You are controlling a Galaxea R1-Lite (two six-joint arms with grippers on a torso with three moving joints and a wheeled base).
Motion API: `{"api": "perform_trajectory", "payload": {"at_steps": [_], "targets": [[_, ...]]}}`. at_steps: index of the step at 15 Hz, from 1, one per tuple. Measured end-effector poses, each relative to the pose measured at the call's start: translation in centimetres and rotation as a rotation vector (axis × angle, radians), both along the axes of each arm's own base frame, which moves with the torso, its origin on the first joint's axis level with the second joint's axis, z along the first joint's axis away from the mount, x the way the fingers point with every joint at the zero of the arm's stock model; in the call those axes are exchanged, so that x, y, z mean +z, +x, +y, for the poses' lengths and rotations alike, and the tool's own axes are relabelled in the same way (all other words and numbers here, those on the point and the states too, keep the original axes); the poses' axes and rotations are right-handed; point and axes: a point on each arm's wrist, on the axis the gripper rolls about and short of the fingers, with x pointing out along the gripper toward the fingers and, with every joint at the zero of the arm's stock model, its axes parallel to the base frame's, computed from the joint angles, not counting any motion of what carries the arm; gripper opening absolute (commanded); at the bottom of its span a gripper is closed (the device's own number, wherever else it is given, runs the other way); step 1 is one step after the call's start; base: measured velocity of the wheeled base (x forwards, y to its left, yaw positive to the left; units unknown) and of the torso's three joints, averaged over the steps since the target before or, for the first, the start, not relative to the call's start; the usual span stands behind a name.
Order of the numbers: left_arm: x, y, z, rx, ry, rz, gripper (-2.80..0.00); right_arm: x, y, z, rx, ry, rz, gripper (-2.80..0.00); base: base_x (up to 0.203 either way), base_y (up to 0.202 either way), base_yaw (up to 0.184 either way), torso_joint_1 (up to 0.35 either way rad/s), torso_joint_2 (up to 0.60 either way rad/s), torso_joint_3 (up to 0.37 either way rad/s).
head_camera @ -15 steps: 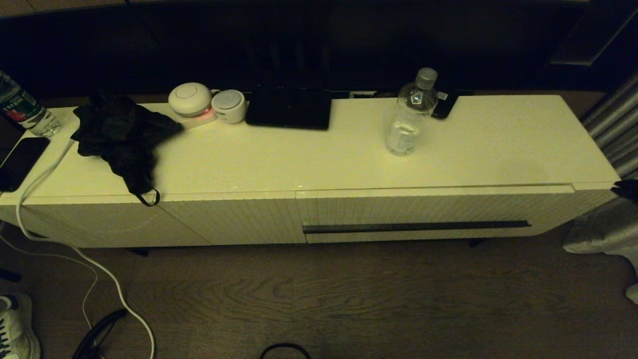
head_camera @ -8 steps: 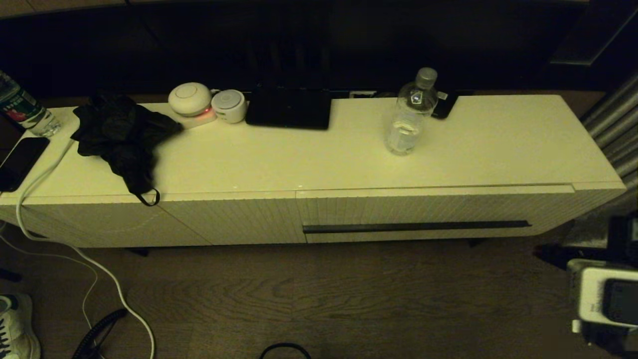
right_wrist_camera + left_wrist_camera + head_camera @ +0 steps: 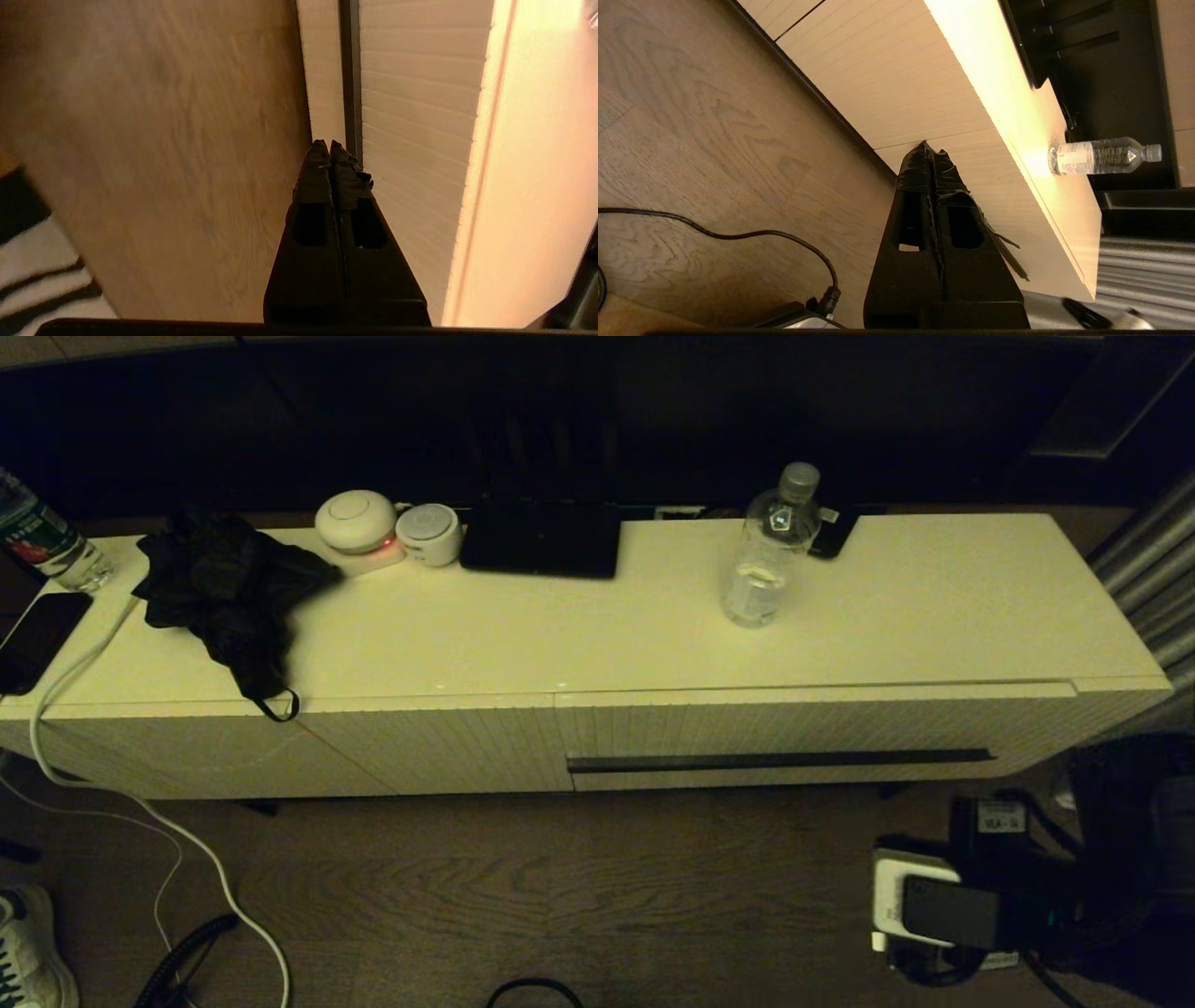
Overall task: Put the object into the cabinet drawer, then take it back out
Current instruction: Open the drawer
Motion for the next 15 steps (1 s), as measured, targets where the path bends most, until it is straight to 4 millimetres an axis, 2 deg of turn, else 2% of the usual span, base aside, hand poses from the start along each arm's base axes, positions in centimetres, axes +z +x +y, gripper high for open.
{"api": "perform_trajectory", "payload": {"at_steps": [7, 12, 13, 15], "targets": [[0.0, 0.0, 0.0, 0.001, 0.0, 0.0, -2.8, -6.0, 4.1, 0.1, -0.075, 0.008, 0.003, -2.8, 0.0, 0.0, 0.0, 0.0, 0.0, 0.0], [0.0, 0.0, 0.0, 0.0, 0.0, 0.0, -2.8, -8.6, 6.3, -0.7, -0.086, -0.013, 0.051, -2.8, 0.0, 0.0, 0.0, 0.0, 0.0, 0.0], [0.0, 0.0, 0.0, 0.0, 0.0, 0.0, -2.8, -8.9, 6.7, -0.6, -0.083, -0.014, 0.044, 0.0, 0.0, 0.0, 0.0, 0.0, 0.0, 0.0], [0.0, 0.0, 0.0, 0.0, -0.001, 0.0, -2.8, -9.5, 7.3, -0.4, -0.076, -0.011, 0.038, 0.0, 0.0, 0.0, 0.0, 0.0, 0.0, 0.0]]}}
